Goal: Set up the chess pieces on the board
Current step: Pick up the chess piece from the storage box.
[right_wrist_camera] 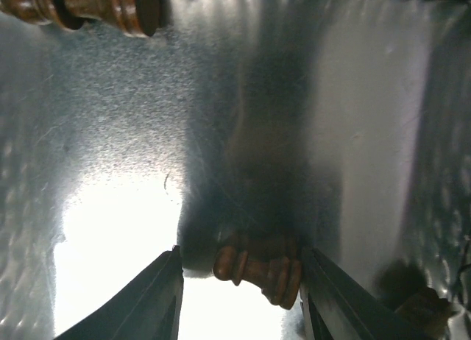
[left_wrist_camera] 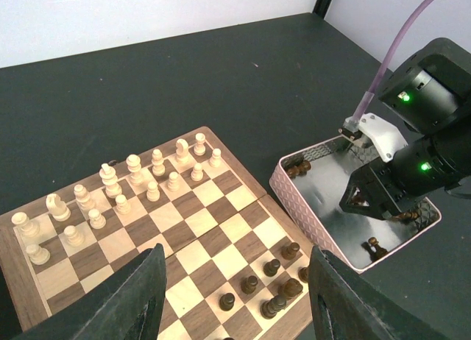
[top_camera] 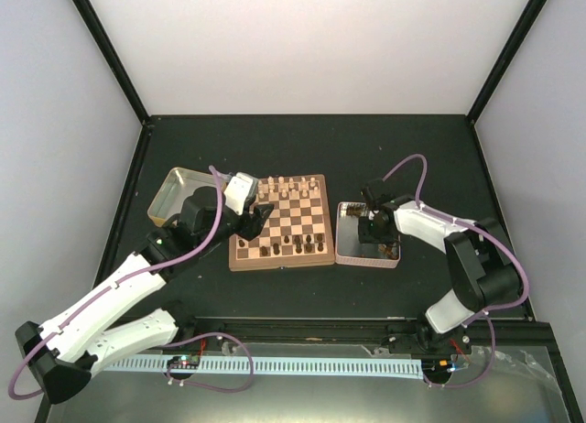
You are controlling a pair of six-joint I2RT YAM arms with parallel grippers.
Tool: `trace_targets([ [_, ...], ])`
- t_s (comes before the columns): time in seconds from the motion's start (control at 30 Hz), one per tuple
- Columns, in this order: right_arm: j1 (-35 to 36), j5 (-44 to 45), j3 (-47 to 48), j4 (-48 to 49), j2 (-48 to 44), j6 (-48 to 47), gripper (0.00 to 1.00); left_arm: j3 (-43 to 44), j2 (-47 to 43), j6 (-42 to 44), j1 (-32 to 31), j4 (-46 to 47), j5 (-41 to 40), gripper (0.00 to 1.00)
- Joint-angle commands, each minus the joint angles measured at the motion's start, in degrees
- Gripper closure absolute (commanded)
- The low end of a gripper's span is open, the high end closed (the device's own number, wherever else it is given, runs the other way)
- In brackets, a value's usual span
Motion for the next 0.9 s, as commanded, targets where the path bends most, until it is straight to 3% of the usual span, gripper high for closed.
trace_targets([
  [0.0,-0.4,-3.4,-1.1,-0.3,-2.5,1.4,0.54,0.4,0.1,1.0,0.3,1.7,0.6,0.45],
  [0.67,-0.3,6.5,0.9,-0.5,2.4,-5.4,0.58,1.6,1.1,1.2,0.3,1.9,1.9,0.45],
  [0.87,-0.3,6.7,1.1,-0.1,3.5,-5.0,0.74,1.7,0.9,1.2,0.3,1.7,1.8,0.45],
])
